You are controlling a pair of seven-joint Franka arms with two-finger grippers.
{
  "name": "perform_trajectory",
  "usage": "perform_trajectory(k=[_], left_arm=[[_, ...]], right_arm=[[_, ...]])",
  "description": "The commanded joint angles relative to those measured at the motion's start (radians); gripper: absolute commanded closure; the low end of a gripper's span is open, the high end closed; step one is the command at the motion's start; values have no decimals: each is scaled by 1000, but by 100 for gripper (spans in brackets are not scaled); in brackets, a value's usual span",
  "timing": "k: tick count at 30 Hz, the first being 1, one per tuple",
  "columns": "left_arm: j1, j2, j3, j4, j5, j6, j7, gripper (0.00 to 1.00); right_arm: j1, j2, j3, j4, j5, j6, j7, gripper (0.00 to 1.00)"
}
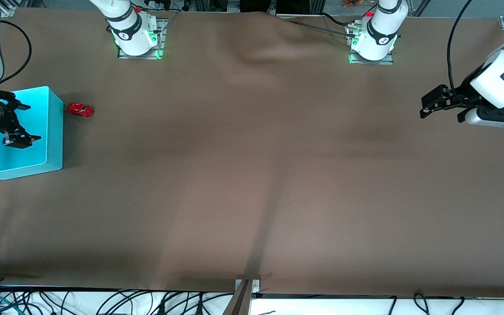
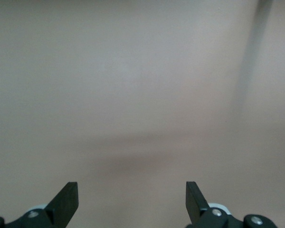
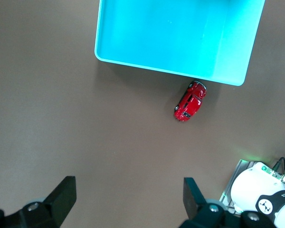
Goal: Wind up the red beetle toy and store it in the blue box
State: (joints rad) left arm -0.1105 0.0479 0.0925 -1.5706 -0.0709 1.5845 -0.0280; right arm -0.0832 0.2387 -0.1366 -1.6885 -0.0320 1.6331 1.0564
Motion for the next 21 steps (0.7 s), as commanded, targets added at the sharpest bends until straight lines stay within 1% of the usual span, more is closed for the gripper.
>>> perform_trajectory(k=[1, 5, 14, 21], left_arm=[[8, -3, 13, 3, 14, -18, 7, 0], [8, 7, 15, 3, 16, -18, 10, 0], [-5, 46, 15, 6, 14, -18, 17, 0], [-26, 79, 9, 18, 13, -14, 22, 0]], right_arm=[[-35, -71, 2, -163, -12, 128, 11, 0], [-43, -110, 2, -266, -12, 211, 11, 0], [-58, -153, 2, -413, -8, 326, 31, 0], [-63, -163, 2, -525, -8, 447, 65, 0]])
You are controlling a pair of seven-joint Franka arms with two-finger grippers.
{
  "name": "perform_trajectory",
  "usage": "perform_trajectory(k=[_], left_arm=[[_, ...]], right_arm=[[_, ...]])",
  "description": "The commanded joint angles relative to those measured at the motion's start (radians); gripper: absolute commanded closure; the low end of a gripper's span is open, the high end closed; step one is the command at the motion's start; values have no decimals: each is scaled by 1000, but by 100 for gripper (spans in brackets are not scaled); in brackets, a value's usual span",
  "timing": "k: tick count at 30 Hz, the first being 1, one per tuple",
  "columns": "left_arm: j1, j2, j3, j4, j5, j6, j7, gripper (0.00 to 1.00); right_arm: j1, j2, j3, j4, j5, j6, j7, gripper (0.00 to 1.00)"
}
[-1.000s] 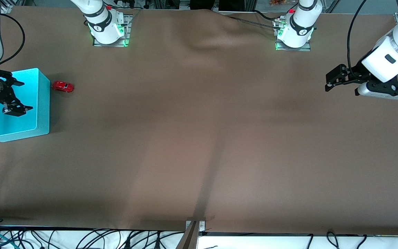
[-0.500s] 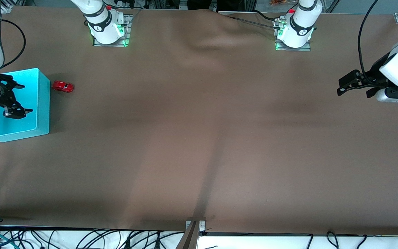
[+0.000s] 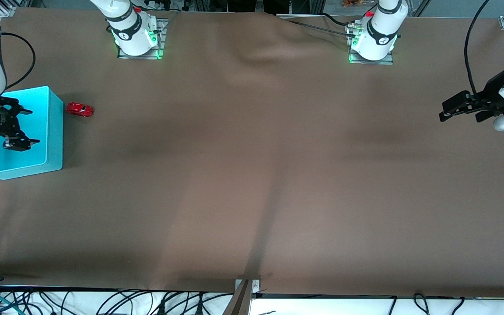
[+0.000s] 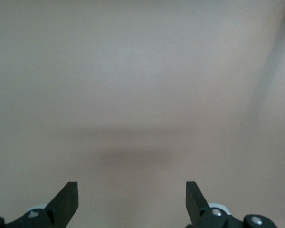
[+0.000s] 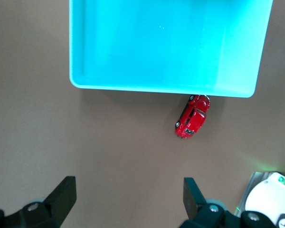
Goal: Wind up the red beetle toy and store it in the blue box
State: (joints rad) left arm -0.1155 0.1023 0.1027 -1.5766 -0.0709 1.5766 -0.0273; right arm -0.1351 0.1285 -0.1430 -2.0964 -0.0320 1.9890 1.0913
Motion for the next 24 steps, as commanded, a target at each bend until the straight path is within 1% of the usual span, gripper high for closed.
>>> perform_trajectory(k=[1, 7, 12, 20, 24], left_arm=[[-30, 25, -1, 24, 14, -6, 21, 0], [-55, 27, -8, 24, -1, -6, 21, 0], [-55, 28, -9, 24, -18, -6, 23, 0], [-61, 33, -14, 23, -32, -6, 21, 0], [-61, 45, -26, 23, -32, -6, 21, 0]], right_arm=[[-11, -55, 8, -131, -8, 106, 30, 0], [-26, -58, 5, -204, -9, 200, 29, 0], [-29, -58, 0, -257, -9, 263, 27, 0], [-32, -49, -7, -283, -9, 277, 25, 0], [-32, -49, -27, -281, -9, 274, 27, 0]])
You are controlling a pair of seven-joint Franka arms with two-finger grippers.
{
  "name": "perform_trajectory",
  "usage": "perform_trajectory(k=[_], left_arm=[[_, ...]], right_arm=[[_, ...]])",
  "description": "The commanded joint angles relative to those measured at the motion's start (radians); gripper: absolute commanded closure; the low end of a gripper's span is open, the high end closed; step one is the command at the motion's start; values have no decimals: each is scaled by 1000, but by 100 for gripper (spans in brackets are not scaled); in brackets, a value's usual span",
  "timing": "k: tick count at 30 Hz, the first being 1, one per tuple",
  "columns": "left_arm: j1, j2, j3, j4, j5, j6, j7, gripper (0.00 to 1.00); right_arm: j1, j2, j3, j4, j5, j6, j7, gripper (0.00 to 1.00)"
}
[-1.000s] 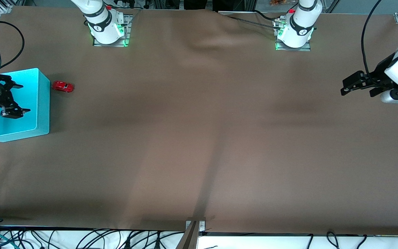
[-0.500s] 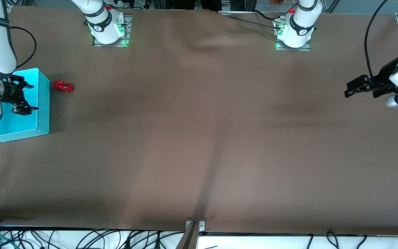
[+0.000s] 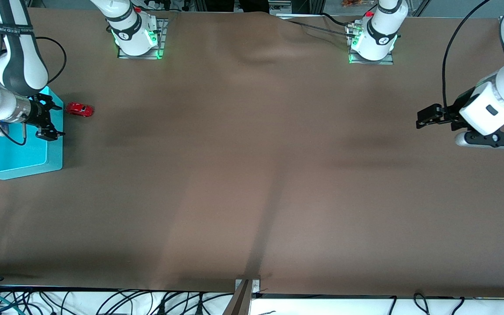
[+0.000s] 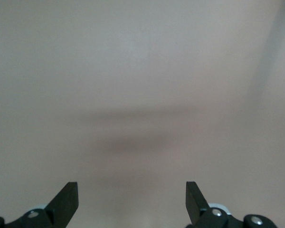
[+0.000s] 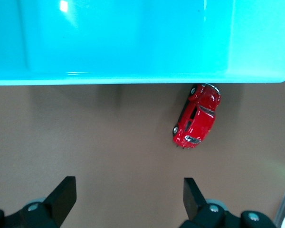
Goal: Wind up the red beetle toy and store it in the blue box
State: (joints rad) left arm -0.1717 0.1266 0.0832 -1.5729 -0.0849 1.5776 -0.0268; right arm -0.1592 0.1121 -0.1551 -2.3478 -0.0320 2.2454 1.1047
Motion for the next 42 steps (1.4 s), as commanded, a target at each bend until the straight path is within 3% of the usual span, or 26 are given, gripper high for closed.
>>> perform_trajectory(k=[1, 21, 33, 42], left_arm=[[-5, 21, -10, 19, -16, -8, 22, 0], [-12, 22, -11, 17, -21, -8, 19, 0], [-12, 22, -11, 11, -35, -13, 19, 0], [-12, 22, -11, 13, -36, -13, 21, 0]], right_arm=[[-8, -32, -15, -30, -9, 19, 14, 0], [-42, 29, -35, -59, -8, 8, 17, 0], [-52, 127, -38, -91, -9, 126, 17, 0], [-68, 143, -55, -143, -11, 223, 15, 0]])
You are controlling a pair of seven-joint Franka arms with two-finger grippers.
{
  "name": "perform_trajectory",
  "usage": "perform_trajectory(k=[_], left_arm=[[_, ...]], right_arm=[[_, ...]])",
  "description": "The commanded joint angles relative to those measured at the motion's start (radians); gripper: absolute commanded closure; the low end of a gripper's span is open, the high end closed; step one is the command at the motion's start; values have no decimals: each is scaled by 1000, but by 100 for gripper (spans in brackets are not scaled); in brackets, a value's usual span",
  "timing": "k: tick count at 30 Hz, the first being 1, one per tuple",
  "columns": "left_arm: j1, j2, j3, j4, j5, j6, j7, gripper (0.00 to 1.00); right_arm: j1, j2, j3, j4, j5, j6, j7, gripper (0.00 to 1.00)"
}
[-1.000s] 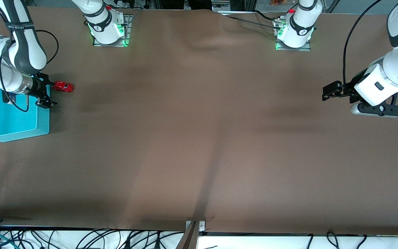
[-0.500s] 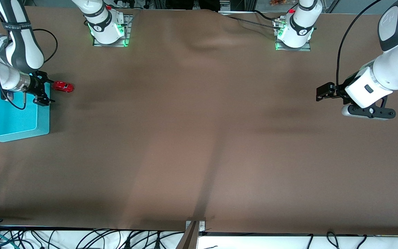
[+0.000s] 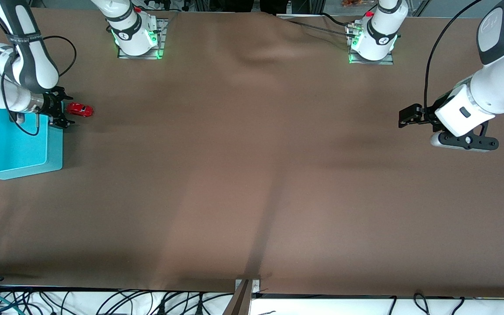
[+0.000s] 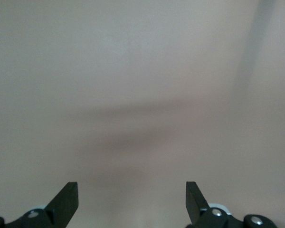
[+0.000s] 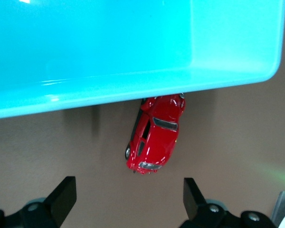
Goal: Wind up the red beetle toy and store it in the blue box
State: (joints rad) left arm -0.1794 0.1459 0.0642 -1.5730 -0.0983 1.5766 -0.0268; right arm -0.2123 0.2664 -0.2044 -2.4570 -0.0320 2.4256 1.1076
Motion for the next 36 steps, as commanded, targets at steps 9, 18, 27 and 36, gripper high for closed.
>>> perform_trajectory(k=[9, 18, 27, 36], left_arm=[[-3, 11, 8, 14, -41, -12, 21, 0], [-3, 15, 8, 18, -41, -12, 21, 0], [-3, 15, 8, 19, -41, -12, 21, 0], [-2, 14, 9, 21, -41, -12, 21, 0]], right_arm=[[-15, -4, -20, -37, -12, 46, 14, 8], [-15, -6, -21, -37, -12, 44, 14, 65], [-15, -16, -20, -37, -12, 38, 17, 92], [-15, -45, -15, -36, -16, 15, 17, 100]])
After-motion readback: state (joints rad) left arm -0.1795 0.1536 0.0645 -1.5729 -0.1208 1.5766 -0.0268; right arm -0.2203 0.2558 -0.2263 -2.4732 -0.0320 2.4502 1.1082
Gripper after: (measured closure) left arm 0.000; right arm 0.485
